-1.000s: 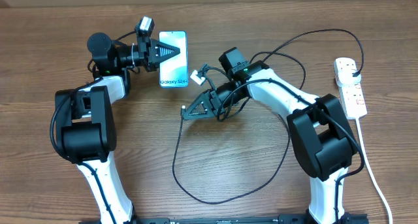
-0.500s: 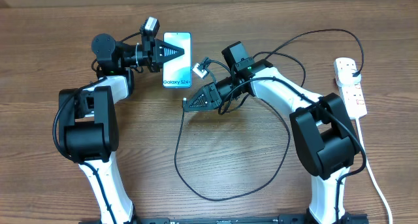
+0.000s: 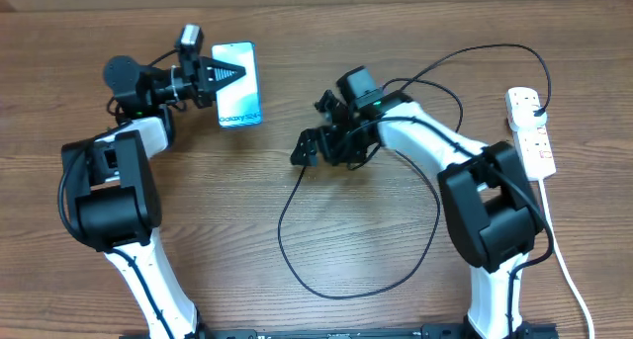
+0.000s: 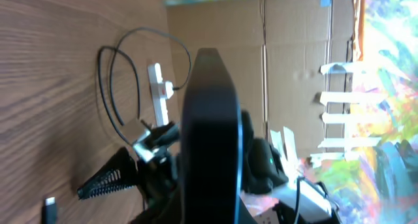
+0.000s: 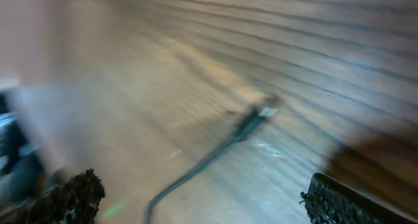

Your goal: Plug charger to phone and switch on socket

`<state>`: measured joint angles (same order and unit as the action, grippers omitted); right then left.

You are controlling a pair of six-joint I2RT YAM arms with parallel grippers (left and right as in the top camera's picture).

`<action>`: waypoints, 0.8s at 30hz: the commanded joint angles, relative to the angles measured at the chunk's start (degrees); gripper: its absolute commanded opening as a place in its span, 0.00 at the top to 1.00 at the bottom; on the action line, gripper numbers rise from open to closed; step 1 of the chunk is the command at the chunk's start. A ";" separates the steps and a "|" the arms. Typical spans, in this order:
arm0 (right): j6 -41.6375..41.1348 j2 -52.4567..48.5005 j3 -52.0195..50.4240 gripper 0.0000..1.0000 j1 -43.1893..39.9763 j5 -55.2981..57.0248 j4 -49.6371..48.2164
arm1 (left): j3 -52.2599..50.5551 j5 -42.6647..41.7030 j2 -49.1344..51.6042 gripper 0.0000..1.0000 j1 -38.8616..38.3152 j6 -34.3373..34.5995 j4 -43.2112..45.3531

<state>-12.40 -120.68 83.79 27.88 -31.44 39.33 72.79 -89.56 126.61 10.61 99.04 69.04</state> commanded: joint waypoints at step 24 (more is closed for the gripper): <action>-40.98 -0.76 0.28 0.00 18.08 50.88 -2.49 | 0.48 -0.98 -0.92 0.96 8.15 -5.18 -1.75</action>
<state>-47.97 -119.87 83.79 45.43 15.84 37.19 72.79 -89.58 126.61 17.91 95.39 67.07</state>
